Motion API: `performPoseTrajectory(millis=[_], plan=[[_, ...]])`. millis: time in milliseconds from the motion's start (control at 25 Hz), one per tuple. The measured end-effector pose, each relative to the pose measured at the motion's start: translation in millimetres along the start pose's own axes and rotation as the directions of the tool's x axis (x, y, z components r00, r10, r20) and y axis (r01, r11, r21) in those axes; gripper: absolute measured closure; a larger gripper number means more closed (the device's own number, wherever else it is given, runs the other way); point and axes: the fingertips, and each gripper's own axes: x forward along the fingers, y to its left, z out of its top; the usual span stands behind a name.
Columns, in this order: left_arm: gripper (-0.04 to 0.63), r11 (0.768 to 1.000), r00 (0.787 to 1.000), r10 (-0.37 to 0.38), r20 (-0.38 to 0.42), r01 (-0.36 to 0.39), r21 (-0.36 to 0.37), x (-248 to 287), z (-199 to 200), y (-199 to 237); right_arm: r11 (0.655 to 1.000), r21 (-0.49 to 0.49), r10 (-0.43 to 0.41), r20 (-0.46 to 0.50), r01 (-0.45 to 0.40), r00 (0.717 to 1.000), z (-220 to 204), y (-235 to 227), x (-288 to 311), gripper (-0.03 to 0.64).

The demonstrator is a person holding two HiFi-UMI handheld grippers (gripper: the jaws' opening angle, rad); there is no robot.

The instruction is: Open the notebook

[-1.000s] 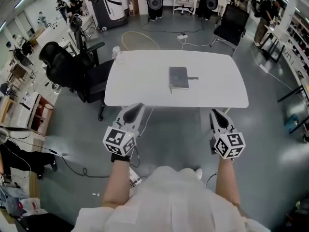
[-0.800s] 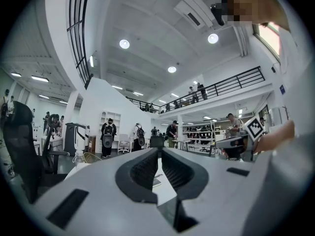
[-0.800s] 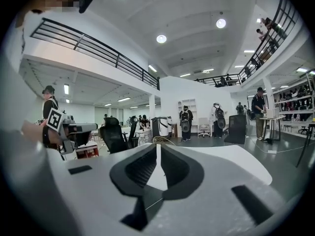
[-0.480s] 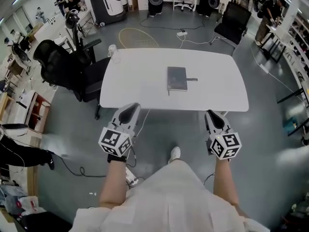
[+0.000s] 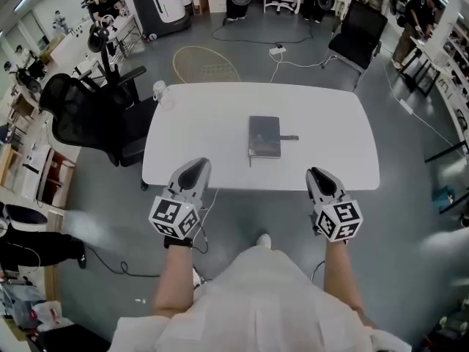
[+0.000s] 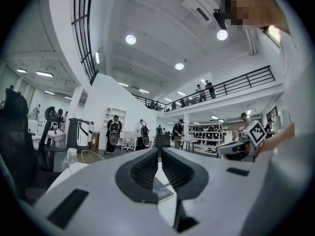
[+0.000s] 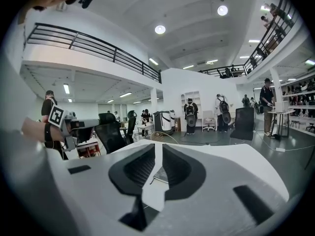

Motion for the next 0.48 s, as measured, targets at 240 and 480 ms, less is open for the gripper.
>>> performPoseTrajectory(millis=[240, 480], plan=[[0.572, 1.000, 1.000, 0.012, -0.002, -0.012, -0.003, 55, -3, 13, 0.999, -0.010, 0.041, -0.016, -0.041, 0.999, 11, -29, 48, 0.566], [0.572, 1.000, 1.000, 0.023, -0.019, -0.024, -0.019, 89, -13, 21, 0.998, -0.001, 0.062, -0.030, -0.062, 0.998, 11, -47, 82, 0.565]])
